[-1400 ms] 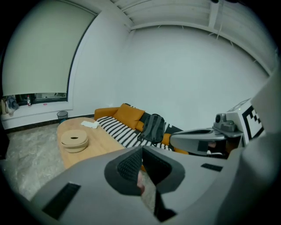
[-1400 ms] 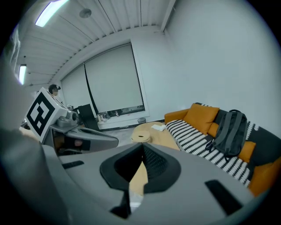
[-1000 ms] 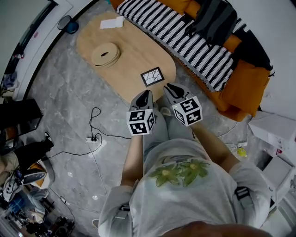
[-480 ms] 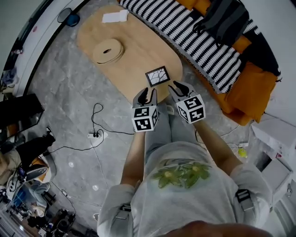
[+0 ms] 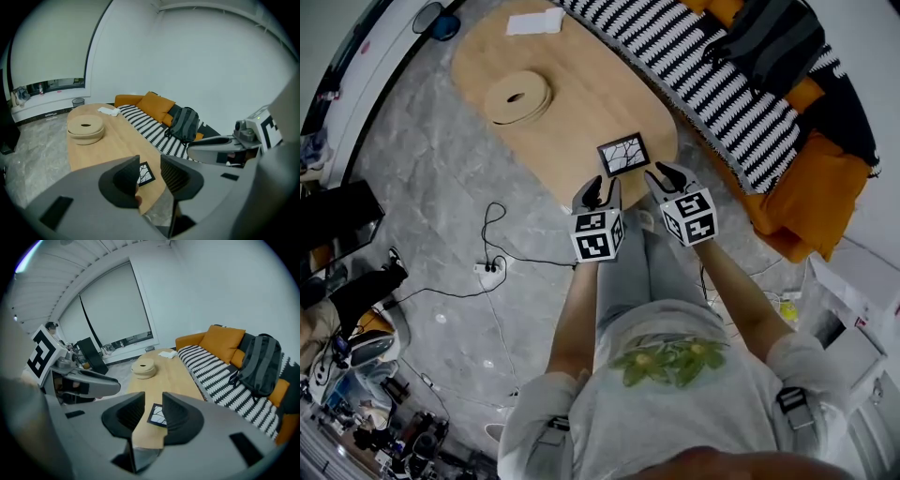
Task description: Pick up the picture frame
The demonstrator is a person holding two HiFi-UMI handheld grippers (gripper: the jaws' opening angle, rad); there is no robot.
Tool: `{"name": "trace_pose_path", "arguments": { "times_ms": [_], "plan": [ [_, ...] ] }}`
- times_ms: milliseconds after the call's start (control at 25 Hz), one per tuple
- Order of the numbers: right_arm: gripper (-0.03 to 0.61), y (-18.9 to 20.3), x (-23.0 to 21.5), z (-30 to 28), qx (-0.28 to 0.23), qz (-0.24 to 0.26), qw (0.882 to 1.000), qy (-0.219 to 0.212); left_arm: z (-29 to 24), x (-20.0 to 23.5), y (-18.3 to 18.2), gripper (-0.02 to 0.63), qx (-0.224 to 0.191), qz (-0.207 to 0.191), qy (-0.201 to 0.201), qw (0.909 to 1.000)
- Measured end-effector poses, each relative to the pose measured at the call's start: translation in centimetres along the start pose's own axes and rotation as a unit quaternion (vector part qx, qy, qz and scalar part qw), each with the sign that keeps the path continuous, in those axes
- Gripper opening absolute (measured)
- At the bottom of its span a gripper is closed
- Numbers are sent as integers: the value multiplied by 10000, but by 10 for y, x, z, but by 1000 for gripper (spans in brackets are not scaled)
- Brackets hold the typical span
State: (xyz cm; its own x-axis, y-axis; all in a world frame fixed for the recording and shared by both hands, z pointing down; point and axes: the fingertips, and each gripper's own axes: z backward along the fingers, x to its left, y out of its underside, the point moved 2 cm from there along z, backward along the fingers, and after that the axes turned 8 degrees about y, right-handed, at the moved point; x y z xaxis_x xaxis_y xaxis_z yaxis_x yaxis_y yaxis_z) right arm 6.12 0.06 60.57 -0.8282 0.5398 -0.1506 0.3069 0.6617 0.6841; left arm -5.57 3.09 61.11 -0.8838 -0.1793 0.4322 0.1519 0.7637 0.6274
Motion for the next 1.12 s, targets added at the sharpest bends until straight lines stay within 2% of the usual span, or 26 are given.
{"name": "trace_pose_path", "arguments": {
  "times_ms": [440,640,1120],
  "plan": [
    [100,19,-19,-51,278,88,9996,-47,-43,29,22,146,270,158,-173,9994],
    [100,35,-25,-68,470,112,9988,-93,-59,36,33,160,300,445,-91,9985],
    [114,67,-37,-106,968,332,9947,-142,-87,61,59,169,648,506,-263,9963]
  ]
}}
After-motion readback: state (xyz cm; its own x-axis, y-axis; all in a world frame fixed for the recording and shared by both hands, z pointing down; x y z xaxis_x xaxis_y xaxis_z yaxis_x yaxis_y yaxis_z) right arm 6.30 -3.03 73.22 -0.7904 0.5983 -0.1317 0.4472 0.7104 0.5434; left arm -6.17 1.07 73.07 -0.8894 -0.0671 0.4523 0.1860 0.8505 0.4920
